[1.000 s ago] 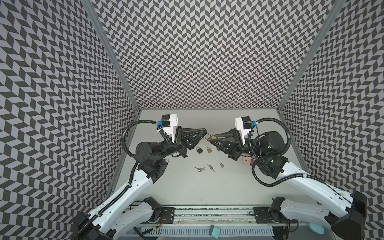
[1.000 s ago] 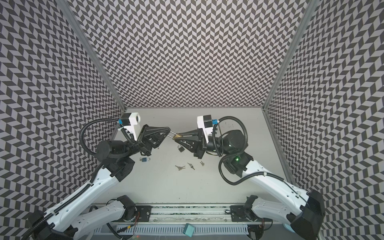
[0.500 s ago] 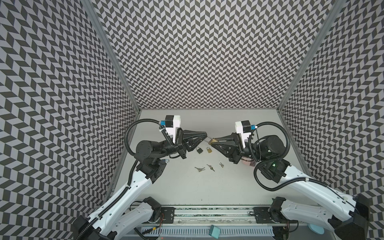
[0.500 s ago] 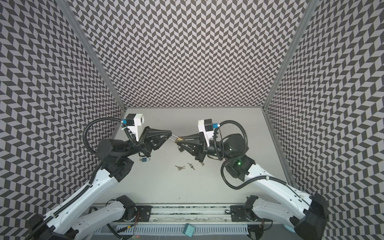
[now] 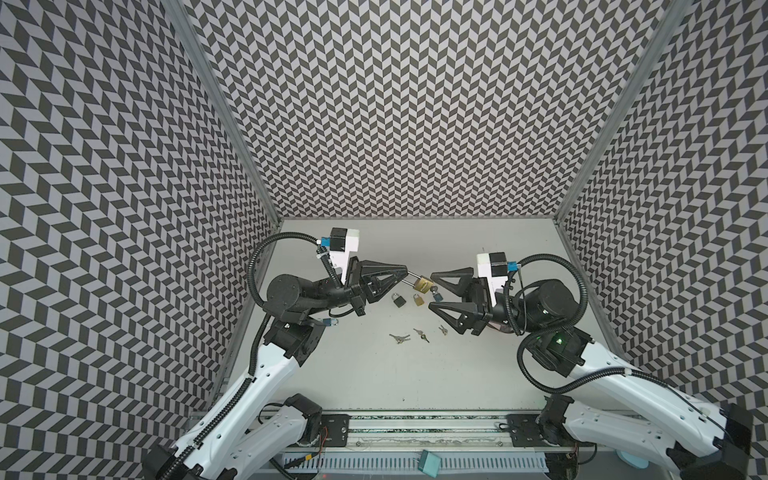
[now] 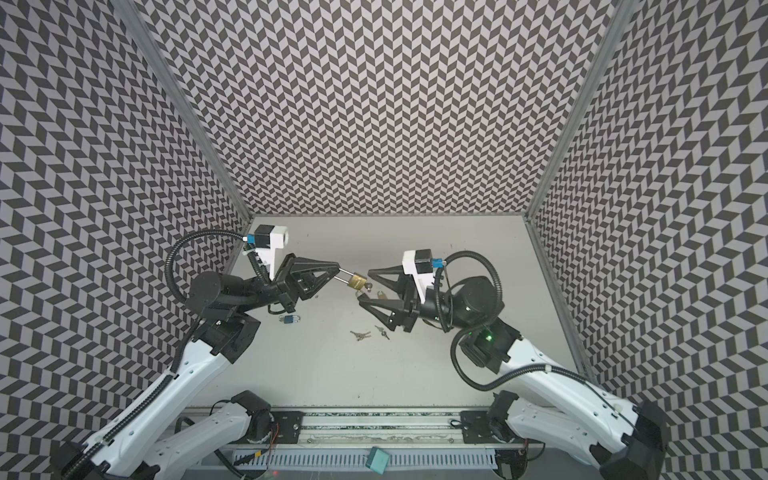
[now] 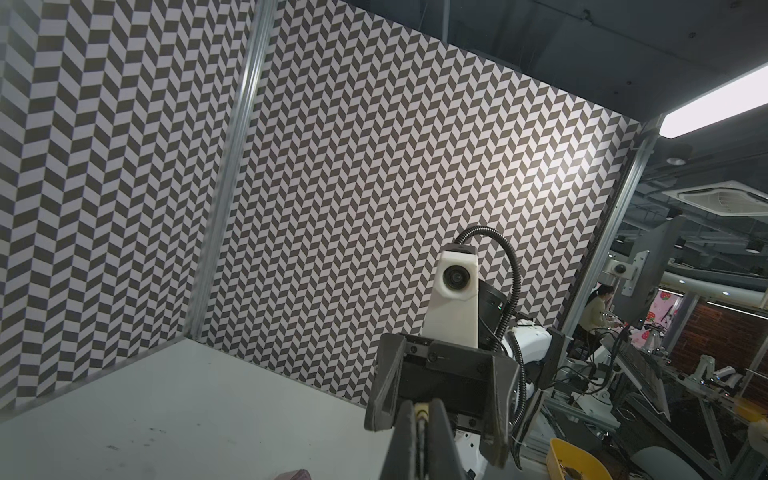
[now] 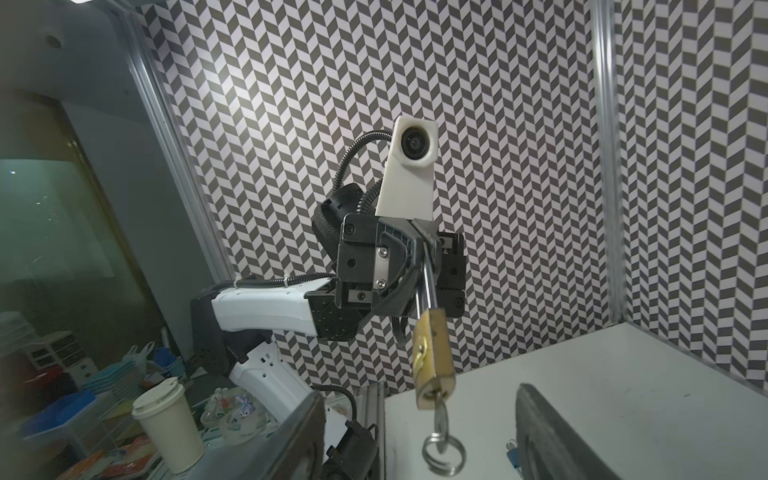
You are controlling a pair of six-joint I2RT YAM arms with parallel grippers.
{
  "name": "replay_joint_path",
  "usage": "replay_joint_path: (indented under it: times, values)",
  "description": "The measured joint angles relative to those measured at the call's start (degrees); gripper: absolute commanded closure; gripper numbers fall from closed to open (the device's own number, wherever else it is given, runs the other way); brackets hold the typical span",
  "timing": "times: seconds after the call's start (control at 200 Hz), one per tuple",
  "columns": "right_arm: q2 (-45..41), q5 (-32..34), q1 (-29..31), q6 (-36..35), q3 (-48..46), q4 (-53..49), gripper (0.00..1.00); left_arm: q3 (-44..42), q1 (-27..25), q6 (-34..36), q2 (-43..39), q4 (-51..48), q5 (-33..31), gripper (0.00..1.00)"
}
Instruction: Lock with the key
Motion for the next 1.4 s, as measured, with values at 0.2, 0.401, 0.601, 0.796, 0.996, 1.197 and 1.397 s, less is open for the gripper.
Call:
replay_joint_path:
  times: [0.2,0.401,0.601,0.796,0.996,1.197,1.397]
  values:
    - [-4.57,5.49,-0.70,-5.66,-0.22,-5.46,0.47,0.02,3.48,-2.36,-0.46,0.42,0.39,1.00]
    - [-2.75,2.71,-2.27,-3.17,0.76,-7.41,0.51,0.00,3.65,-4.26,-0.20,3.41,2.51,1.00]
    - [-0.09,-1.49,-3.26,2.86,2.08,-5.97,0.48,-0.07,3.65,-5.33,0.74,6.32,4.52,1.00]
    - [2.34,-4.15,-3.30,7.41,4.39,-3.23,0.57,-0.07,3.65,-5.49,1.40,7.32,5.66,1.00]
    - [3.96,-6.47,-3.32,9.70,4.81,-1.40,0.65,-0.07,3.65,-5.49,1.42,7.74,6.21,1.00]
    - [4.55,-7.48,-3.32,10.49,4.81,-1.14,0.72,-0.07,3.65,-5.49,1.42,7.74,6.34,1.00]
    - [4.59,-8.52,-3.32,11.26,4.90,-0.79,0.79,-0.07,3.63,-5.49,1.42,7.74,6.36,1.00]
